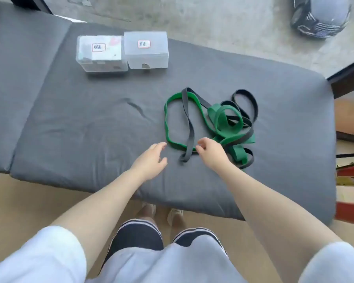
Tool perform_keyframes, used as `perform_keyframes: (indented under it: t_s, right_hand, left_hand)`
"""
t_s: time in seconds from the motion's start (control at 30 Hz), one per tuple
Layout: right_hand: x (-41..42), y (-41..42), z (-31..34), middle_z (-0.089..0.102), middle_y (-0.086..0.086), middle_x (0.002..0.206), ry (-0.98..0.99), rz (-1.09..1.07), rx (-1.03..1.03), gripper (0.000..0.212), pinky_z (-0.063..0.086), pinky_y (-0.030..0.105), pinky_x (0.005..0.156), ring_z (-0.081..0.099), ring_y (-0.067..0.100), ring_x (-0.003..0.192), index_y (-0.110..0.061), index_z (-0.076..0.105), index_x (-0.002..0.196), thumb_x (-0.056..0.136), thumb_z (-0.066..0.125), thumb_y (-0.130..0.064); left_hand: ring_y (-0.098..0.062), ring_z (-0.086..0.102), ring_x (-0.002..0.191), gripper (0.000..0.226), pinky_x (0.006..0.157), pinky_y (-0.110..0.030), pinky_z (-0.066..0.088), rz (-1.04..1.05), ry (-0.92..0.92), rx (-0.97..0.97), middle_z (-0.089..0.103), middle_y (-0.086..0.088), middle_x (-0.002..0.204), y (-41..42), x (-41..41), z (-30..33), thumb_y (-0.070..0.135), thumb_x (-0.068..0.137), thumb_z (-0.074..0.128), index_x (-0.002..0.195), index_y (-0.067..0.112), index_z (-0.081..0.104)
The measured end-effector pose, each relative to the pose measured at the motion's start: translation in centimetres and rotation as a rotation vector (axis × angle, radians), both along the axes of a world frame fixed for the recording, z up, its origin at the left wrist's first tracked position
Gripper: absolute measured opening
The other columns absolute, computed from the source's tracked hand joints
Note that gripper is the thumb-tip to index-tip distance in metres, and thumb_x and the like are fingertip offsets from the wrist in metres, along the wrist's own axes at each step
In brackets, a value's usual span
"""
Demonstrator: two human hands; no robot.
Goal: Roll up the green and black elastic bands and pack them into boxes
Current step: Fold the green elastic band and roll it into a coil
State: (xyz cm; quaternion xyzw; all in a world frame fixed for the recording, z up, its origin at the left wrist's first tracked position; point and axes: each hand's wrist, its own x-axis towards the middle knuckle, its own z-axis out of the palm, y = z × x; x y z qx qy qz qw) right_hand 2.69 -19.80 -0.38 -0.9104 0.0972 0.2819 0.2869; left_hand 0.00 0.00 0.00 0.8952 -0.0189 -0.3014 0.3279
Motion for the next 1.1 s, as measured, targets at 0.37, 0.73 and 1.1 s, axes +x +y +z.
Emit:
perform_keyframes:
  t_s: [0.37,0.73,1.1]
  right_hand:
    - [2.6,2.3,-6.4,0.056,0.011,0.126,0.134,0.224,-0.287,0.057,0.034,0.038,0.098,0.046,0.030,0.122,-0.009,0.037,0.130,0.088,0.056,-0.043]
    - [1.2,2.8,-4.7,0.058,0.011,0.118,0.070,-0.036,-0.157,0.042,0.040,0.034,0.090,0.048,0.027,0.116,-0.016,0.048,0.129,0.088,0.058,-0.019]
    - [3.6,16.3,1.5,0.068,0.000,0.107,-0.056,0.019,0.300,0.031,0.035,0.016,0.073,0.059,0.017,0.100,-0.017,0.062,0.114,0.083,0.066,-0.018]
  left_hand:
    - [-0.025,0.021,0.138,0.054,0.108,-0.035,0.025,-0.426,-0.118,0.270,0.019,-0.002,0.154,-1.5,6.4,-7.9,0.024,0.093,0.048,0.144,0.022,0.029]
    - [-0.027,0.046,0.102,0.019,0.089,-0.032,0.038,-0.315,-0.248,-0.012,0.056,-0.007,0.106,0.3,7.0,-7.3,0.015,0.095,0.046,0.101,0.008,0.062]
    - [0.005,0.050,0.071,0.013,0.066,-0.008,0.038,0.503,-0.412,-0.240,0.048,0.007,0.088,12.0,6.3,1.1,-0.005,0.084,0.056,0.086,0.005,0.065]
